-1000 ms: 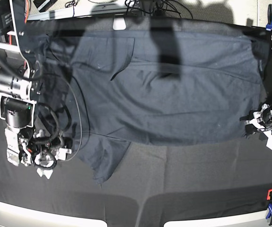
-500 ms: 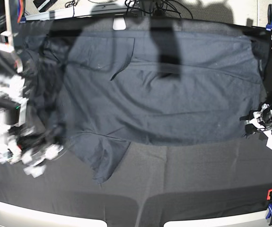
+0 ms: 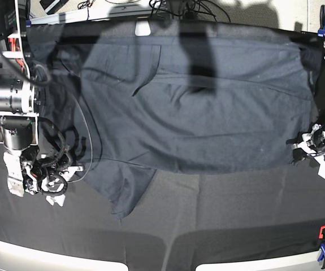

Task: Layout the t-shirt on the table in an organized manner, then fold the t-shirt properly
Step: 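Fold the held edge over the shirt body with both grippers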

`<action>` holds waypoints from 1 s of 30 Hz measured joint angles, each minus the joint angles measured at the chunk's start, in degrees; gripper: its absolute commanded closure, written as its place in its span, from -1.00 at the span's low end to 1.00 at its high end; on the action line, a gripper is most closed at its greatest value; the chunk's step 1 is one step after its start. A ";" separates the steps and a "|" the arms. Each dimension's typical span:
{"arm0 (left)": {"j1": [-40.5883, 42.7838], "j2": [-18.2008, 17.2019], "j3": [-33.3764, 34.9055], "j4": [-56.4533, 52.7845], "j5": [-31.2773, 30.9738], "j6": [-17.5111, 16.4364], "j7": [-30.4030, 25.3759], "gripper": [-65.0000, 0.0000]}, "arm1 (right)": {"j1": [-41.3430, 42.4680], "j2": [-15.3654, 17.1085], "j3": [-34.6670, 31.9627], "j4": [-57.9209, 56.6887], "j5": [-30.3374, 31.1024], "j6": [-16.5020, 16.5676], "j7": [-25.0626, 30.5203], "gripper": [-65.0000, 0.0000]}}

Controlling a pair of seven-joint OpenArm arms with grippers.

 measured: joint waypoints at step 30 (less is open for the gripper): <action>18.23 0.63 -18.49 32.48 -9.55 5.57 5.84 1.00 | -28.79 3.63 14.38 49.20 -1.40 3.41 2.95 1.00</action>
